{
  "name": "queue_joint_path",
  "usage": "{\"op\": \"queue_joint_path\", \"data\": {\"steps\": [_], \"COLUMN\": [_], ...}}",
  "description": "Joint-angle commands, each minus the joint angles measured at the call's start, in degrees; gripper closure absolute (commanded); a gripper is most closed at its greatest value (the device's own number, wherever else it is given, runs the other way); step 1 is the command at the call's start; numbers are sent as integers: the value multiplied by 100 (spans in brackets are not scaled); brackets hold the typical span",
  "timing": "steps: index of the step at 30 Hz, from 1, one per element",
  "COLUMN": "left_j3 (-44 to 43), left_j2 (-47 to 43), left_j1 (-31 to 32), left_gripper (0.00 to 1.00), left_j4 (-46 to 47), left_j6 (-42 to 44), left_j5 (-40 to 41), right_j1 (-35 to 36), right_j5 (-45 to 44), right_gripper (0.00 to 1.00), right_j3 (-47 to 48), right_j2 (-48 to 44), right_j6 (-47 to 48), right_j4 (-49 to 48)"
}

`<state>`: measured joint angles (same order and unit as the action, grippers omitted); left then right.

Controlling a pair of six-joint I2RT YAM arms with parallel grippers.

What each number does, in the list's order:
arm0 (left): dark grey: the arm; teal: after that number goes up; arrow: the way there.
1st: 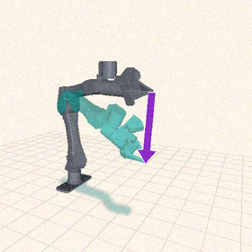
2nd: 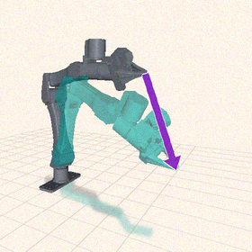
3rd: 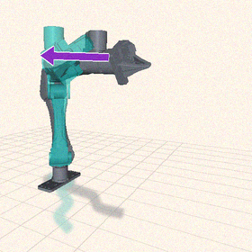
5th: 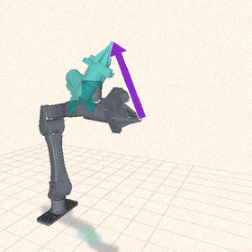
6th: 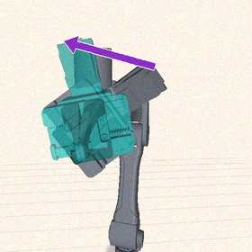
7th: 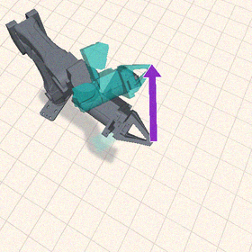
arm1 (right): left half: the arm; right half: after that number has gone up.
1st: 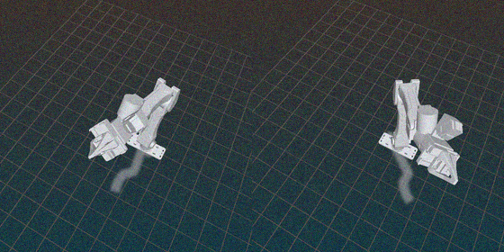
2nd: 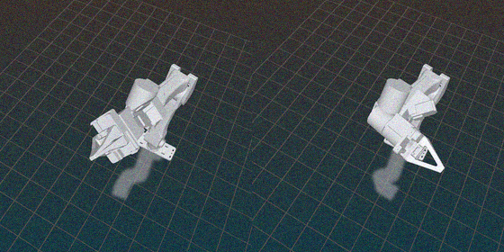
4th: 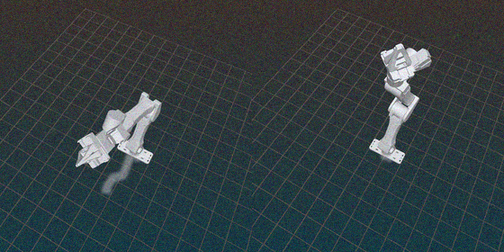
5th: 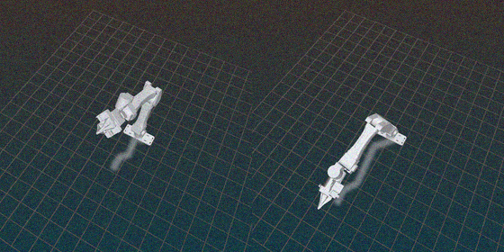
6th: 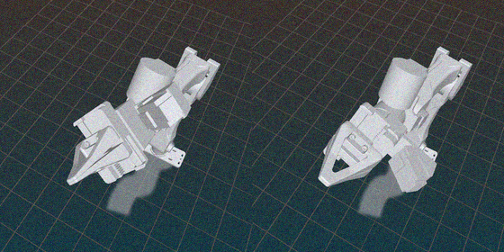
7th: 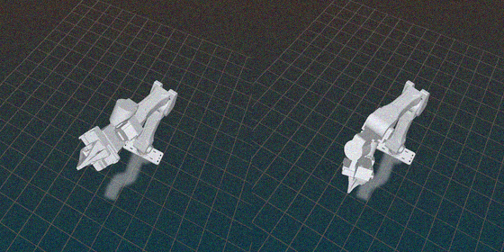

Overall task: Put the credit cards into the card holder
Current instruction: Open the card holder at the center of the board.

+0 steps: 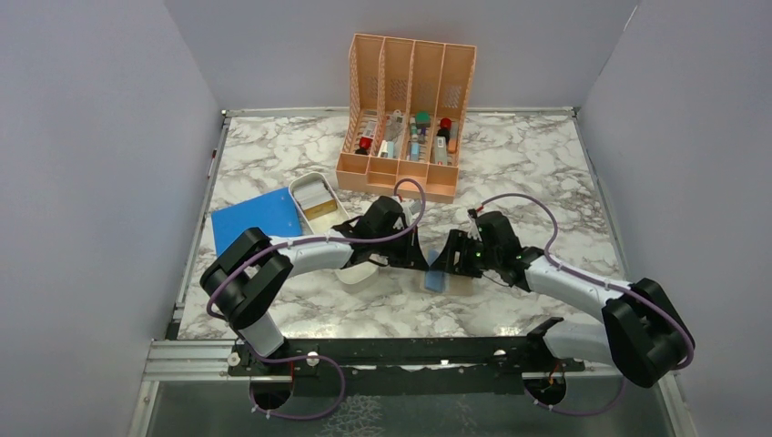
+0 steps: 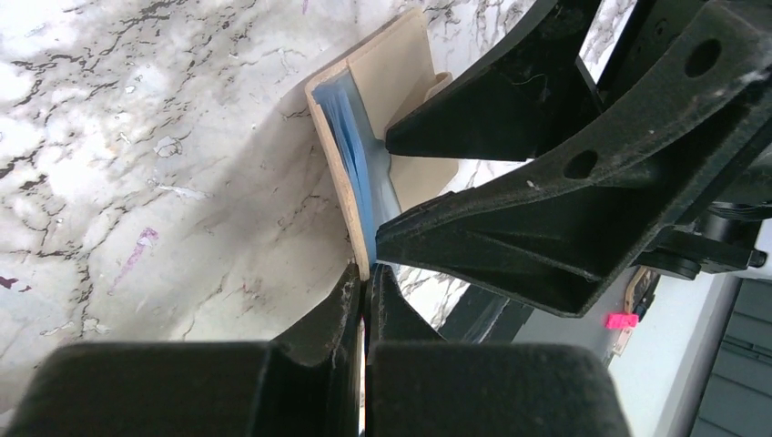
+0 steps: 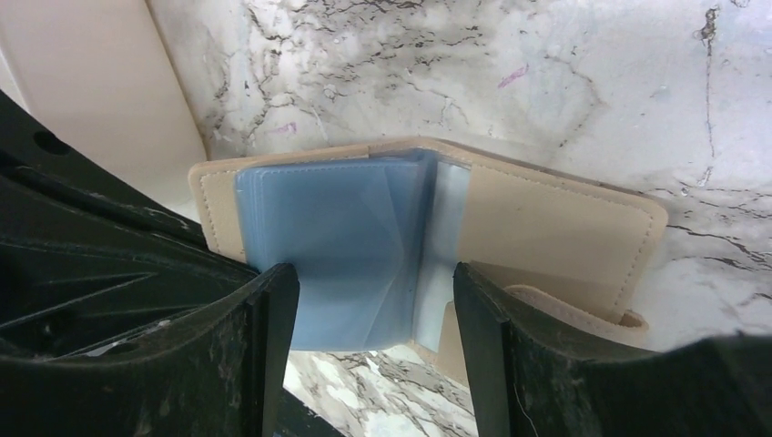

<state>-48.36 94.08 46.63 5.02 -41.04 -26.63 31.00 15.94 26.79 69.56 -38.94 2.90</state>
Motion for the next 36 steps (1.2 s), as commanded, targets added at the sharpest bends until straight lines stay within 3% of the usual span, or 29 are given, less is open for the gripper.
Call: {"op": "queue_joint_path", "data": {"steps": [1,14,24,30,36], "left_j3": [-7,28,349,387,312], "left_j2": [-182,-351,-538,-680,-634], "left_j1": [39,35,29,30,30], "left_gripper": [100,100,100,100,100], "left_j4": [179,182,1265,1300,798], "left_j6": [17,-6,-696,-670,-345], "left_j5": [-101,-146,-817,-768,-414], "right_j1": [-25,-24,-24,-24,-25], "right_j5": [-312,-1335,-1274,-1138,-1244], "right_gripper": [34,44,53,57,58], "right_j3": [-51,115,-47,-294,-121], "right_j2": [120,163,233,243,34], "right_j6": [66,270,194,40,82], "right_j4": [-88,677,401,-93,301]}}
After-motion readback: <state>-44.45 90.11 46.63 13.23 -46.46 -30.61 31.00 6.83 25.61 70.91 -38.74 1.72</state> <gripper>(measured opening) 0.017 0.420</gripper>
